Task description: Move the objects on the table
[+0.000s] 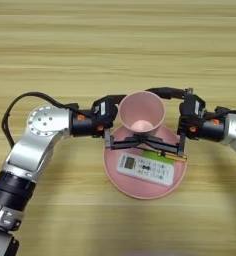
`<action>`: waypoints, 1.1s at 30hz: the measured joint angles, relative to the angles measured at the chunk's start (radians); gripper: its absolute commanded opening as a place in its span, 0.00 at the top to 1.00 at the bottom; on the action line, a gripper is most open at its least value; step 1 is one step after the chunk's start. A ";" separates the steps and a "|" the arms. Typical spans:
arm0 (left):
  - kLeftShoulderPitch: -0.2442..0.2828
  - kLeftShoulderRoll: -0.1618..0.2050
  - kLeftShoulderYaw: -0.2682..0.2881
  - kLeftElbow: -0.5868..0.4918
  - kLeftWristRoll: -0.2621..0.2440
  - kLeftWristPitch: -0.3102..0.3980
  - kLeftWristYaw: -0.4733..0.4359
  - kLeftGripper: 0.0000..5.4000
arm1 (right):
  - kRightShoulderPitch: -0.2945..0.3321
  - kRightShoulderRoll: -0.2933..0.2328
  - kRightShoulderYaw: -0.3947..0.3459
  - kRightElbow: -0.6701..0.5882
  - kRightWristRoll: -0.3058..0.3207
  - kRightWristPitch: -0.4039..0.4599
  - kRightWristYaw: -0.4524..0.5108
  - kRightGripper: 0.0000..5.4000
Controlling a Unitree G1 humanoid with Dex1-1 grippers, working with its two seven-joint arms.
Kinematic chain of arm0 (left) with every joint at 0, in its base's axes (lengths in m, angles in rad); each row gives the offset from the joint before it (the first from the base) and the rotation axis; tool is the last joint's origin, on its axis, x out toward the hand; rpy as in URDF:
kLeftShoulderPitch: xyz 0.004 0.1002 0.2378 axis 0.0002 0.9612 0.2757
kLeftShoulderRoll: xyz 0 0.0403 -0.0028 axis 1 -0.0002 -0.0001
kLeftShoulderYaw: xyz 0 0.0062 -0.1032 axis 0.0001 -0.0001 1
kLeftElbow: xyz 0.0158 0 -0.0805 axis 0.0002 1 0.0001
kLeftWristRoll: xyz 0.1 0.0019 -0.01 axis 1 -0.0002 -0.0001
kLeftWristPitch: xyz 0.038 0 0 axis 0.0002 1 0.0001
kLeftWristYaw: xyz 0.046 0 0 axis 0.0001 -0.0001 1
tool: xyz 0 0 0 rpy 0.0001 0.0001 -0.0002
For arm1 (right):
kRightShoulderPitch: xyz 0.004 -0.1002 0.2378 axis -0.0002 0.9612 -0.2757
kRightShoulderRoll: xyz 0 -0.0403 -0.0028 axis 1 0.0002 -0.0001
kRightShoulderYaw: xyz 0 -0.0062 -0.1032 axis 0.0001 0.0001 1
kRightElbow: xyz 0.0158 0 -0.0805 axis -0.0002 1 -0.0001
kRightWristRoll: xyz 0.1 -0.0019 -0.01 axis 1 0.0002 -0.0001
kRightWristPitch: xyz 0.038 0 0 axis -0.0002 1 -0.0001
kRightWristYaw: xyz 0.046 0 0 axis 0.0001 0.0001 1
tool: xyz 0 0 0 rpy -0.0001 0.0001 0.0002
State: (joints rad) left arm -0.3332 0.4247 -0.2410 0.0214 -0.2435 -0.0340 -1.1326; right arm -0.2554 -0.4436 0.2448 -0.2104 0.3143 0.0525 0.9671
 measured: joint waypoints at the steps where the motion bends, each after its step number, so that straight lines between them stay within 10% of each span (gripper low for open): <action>1: 0.000 0.000 0.000 0.000 0.000 0.000 0.000 0.21 | 0.000 0.002 0.001 0.000 0.000 0.000 0.000 0.03; 23: 0.000 -0.003 0.000 -0.001 0.000 -0.011 0.008 0.22 | -0.003 0.009 0.001 0.000 0.021 0.006 0.005 0.17; 33: 0.000 -0.004 0.001 -0.001 0.000 -0.019 0.020 0.04 | -0.003 0.008 -0.002 0.000 0.032 0.020 0.009 0.17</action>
State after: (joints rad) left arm -0.3334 0.4205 -0.2404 0.0203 -0.2432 -0.0532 -1.1128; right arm -0.2580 -0.4353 0.2427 -0.2101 0.3459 0.0725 0.9759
